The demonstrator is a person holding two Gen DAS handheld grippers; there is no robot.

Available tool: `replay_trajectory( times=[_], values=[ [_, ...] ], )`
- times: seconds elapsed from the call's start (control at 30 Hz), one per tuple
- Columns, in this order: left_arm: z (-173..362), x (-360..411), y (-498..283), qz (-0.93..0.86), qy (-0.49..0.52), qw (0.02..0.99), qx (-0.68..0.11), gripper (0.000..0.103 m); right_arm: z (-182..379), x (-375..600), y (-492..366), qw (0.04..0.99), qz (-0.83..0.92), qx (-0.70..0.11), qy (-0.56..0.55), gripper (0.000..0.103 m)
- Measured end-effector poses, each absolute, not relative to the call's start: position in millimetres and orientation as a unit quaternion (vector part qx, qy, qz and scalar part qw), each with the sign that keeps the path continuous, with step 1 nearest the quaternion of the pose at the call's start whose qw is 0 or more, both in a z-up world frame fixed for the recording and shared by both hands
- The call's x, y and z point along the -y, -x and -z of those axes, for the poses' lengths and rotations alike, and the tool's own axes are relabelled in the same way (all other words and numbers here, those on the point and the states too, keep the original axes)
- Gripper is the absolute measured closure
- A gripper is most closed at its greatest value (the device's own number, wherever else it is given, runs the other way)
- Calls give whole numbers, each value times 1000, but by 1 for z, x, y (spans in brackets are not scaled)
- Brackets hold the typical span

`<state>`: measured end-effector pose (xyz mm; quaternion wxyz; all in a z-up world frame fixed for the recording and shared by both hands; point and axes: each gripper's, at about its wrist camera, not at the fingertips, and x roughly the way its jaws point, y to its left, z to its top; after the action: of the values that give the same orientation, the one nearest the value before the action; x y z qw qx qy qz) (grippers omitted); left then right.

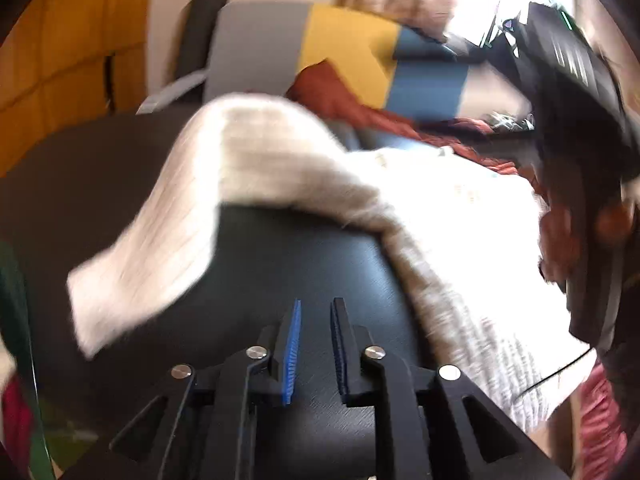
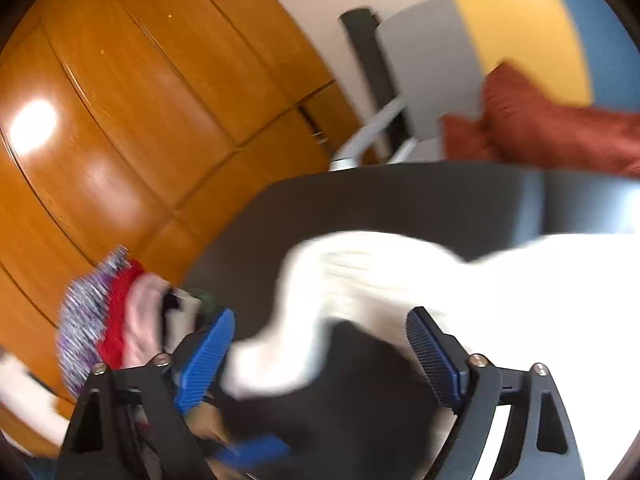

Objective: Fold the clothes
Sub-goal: 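Lift and spread the cream sweater flat across the table with both grippers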

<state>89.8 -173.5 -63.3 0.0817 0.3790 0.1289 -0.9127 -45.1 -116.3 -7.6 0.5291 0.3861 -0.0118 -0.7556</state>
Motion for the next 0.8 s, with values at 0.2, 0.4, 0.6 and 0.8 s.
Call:
replay_trajectory(
  times=[0.2,0.4,0.6,0.8],
  values=[
    [52,142,-29,926,-367,44,-83,82,56,-3,52,372,833,-112,-395,11],
    [58,139,41,923,-379,37,-49,80,105,-64,53,281,852,-137,-419,11],
    [90,198,80,904,-407,123,-50,80,106,-50,56,271,861,-120,-414,3],
    [112,297,63,879,-412,209,-112,76,113,-26,52,279,856,-109,-422,3]
  ],
)
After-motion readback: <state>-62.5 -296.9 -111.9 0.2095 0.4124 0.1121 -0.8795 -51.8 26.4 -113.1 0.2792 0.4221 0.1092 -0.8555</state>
